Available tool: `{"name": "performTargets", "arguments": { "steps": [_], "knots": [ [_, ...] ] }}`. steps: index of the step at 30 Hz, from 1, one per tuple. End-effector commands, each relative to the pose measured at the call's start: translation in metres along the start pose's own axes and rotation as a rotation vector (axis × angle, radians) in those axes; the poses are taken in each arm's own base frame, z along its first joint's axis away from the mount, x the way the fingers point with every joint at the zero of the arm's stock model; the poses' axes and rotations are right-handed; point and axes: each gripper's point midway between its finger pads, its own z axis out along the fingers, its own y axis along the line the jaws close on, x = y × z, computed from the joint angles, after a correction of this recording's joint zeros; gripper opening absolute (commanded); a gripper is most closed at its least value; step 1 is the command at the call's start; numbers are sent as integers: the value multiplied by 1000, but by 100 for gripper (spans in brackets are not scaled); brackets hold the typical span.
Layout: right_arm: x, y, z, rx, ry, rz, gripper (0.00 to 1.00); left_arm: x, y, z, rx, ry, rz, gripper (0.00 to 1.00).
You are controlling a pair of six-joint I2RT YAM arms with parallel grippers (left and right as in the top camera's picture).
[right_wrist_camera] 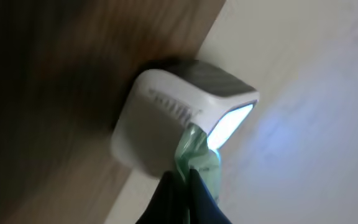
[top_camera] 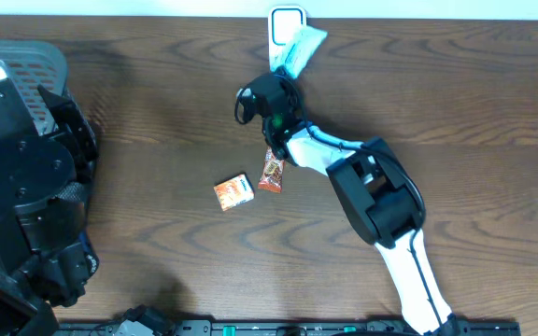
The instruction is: Scan the item barcode
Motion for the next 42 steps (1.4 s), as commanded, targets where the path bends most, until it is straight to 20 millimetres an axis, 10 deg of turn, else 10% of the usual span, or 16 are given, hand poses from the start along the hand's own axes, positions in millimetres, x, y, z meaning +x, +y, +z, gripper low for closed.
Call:
{"name": "performTargets", "arguments": {
  "steps": [1,10,24,28,33,42],
  "knots": [
    [13,-35,-25,45,18,130,1,-1,3,-1,-10,-3,-10,86],
    [52,-84,-79,14,14,358,1,-1,3,-1,-10,-3,-10,86],
    [323,-85,-119,29,405,883,1,-1,3,-1,-10,-3,-10,86],
    [393,-43,-114,9,542,998,1,-1,3,-1,-10,-3,-10,86],
    [477,64,-113,-84,769,1049,1,-1,3,-1,-10,-3,-10,86],
    [528,201,-132,-230,980,1056,1,-1,3,-1,-10,-3,-10,86]
  ]
}}
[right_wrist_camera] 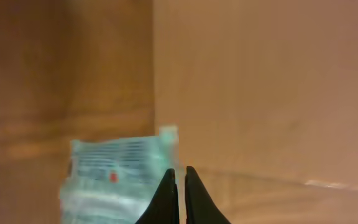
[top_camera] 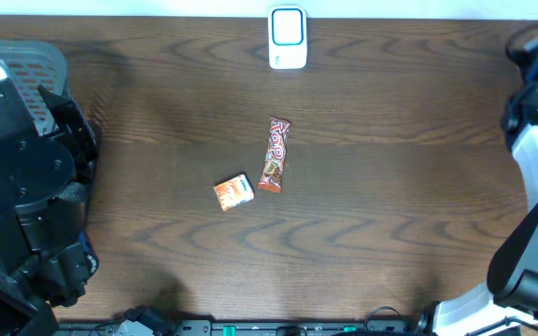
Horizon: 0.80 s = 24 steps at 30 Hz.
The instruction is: Scan the item barcode
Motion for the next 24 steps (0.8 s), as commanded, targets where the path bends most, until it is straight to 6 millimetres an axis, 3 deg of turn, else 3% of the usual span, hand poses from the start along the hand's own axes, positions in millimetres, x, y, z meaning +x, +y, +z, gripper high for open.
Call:
{"name": "performTargets", "arguments": {
  "steps": [1,5,8,11,12,16,18,20,21,24],
  "knots": [
    [31,24,22,-41,67,-18,1,0,3,0,-10,-3,-10,86],
    [47,43,34,-75,112,-68,1,0,3,0,-10,-3,-10,86],
    [47,44,35,-68,118,-67,1,0,3,0,-10,-3,-10,86],
    [30,37,30,-23,79,-22,11,0,3,0,-10,-3,-10,86],
    [21,36,26,-10,58,-13,18,0,3,-1,-10,-3,-10,86],
    [-19,47,3,-9,-38,-8,27,0,3,0,-10,-3,-10,86],
    [-43,62,-14,-32,-96,29,42,0,3,0,-10,-3,-10,86],
    [-68,85,-36,-85,-154,91,70,0,3,0,-10,-3,-10,86],
    [-81,103,-50,-136,-184,117,84,0,3,0,-10,-3,-10,86],
    [-115,171,-107,-359,-281,146,99,0,3,0,-10,-3,-10,86]
  ]
}}
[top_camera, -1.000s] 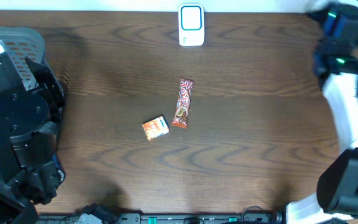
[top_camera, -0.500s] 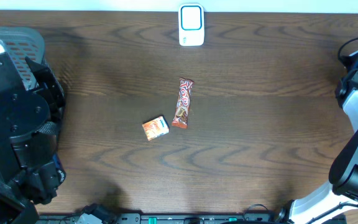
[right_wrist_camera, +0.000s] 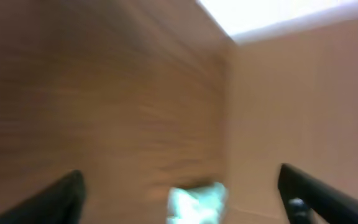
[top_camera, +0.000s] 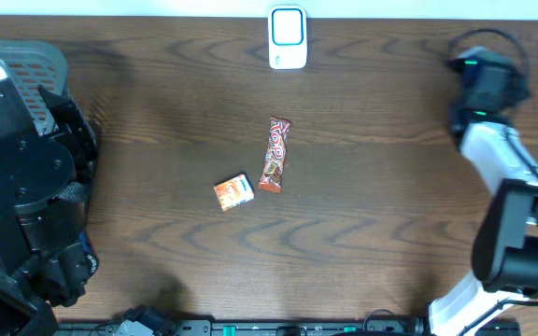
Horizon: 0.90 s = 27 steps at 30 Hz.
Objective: Scan the item barcode
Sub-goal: 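Reach the right gripper to the red-brown chocolate bar and grasp it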
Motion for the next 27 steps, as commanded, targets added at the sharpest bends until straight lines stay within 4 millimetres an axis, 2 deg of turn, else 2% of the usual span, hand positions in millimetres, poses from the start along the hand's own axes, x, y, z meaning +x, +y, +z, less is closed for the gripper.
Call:
{"name": "performTargets", "arguments": {
  "steps": [1,4,5,6,7,9,12,13,15,17,20,24,27],
  "knots": [
    [-55,73,-48,-227,-147,184,99,-1,3,-1,-10,-3,-10,86],
    [-88,145,-102,-495,-188,390,99,0,3,-1,-10,-3,-10,86],
    [-92,156,-112,-543,-184,421,99,0,3,-1,-10,-3,-10,86],
    [-96,176,-130,-635,-162,476,99,-1,3,-1,-10,-3,-10,86],
    [-97,195,-148,-731,-126,525,99,0,3,-1,-10,-3,-10,86],
    [-93,242,-199,-1000,3,600,99,0,3,-1,-10,-3,-10,86],
    [-84,281,-263,-1292,85,508,99,0,3,-1,-10,-3,-10,86],
    [-78,288,-276,-1329,104,472,99,0,3,-1,-10,-3,-10,86],
    [-67,298,-285,-1312,113,391,99,0,3,-1,-10,-3,-10,86],
    [-56,302,-281,-1227,131,352,99,-1,3,-1,-10,-3,-10,86],
    [-54,309,-288,-1161,126,342,99,0,3,-1,-10,-3,-10,86],
    [-89,305,-291,-1160,31,487,99,-1,3,-1,-10,-3,-10,86],
    [-114,294,-277,-1166,-49,558,99,0,3,-1,-10,-3,-10,86]
  ]
}}
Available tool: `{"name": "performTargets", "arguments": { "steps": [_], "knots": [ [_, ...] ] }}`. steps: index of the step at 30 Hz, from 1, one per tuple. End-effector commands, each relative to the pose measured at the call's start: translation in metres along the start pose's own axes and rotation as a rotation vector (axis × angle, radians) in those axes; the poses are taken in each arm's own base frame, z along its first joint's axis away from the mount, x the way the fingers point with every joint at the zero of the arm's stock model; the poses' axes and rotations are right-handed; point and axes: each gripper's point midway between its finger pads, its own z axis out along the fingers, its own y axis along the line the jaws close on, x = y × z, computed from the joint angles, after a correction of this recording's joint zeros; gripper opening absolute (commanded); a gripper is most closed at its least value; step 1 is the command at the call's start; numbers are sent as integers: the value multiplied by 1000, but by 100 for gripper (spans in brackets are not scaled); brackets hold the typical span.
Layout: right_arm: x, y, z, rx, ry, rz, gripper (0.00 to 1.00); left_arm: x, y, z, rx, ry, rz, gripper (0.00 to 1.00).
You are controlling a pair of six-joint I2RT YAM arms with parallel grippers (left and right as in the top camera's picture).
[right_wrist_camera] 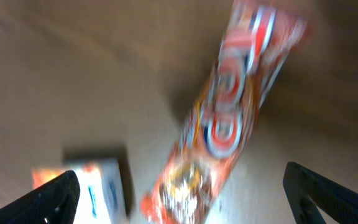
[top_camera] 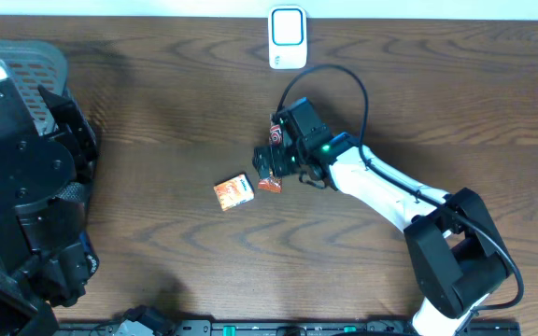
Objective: Scan the item barcode
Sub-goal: 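Reach the right gripper to the red-brown chocolate bar and grasp it, then lift the chocolate bar toward the scanner with the right gripper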
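A red candy bar (right_wrist_camera: 229,118) lies on the wooden table, blurred in the right wrist view. My right gripper (right_wrist_camera: 188,199) hangs just over its lower end, wide open, one finger (right_wrist_camera: 48,199) on either side. From overhead the right gripper (top_camera: 271,161) covers most of the candy bar (top_camera: 269,183). A small orange and white box (top_camera: 233,191) lies just left of it. The white barcode scanner (top_camera: 288,37) stands at the table's far edge. The left arm (top_camera: 26,159) is folded at the left, and its gripper cannot be made out.
A pale green packet lies at the right edge of the overhead view, with a small round object just below it. The orange box (right_wrist_camera: 95,186) sits close to the right gripper's left finger.
My right gripper was open at the table's right side near the green packet. It is now over the red candy bar in the middle, still open. The packet stays at the right.
My right gripper first held the green packet up to the scanner. Then it was at the far right, still shut on the packet. Then it stood open with the packet lying at the right edge. Now it is open over the candy bar.
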Motion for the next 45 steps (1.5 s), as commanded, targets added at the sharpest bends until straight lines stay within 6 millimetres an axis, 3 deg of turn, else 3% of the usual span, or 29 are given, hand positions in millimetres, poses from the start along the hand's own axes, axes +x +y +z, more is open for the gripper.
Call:
{"name": "performTargets", "arguments": {
  "steps": [1,7,16,20,25,28,31,35,39,45],
  "knots": [
    [-31,-20,-2,13,-95,77,99,-1,3,-1,-10,-3,-10,86],
    [-36,-48,21,-43,-76,-10,99,-1,3,-1,-10,-3,-10,86],
    [-32,-47,56,-308,-66,-80,99,-1,3,-1,-10,-3,-10,86],
    [-19,-44,78,-374,-25,-99,99,-1,3,-1,-10,-3,-10,86],
    [15,-58,102,-358,69,-106,98,-1,3,-1,-10,-3,-10,86],
    [37,-74,109,-299,139,-133,84,-1,3,-1,-10,-3,-10,86],
    [45,-86,108,-265,169,-168,69,-1,3,-1,-10,-3,-10,86],
    [40,-92,106,-263,152,-161,33,-1,3,-1,-10,-3,-10,86],
    [29,-85,104,-318,111,-172,2,-1,3,-1,-10,-3,-10,86],
    [-3,-76,79,-363,61,-157,1,-1,3,-1,-10,-3,-10,86]
  ]
}}
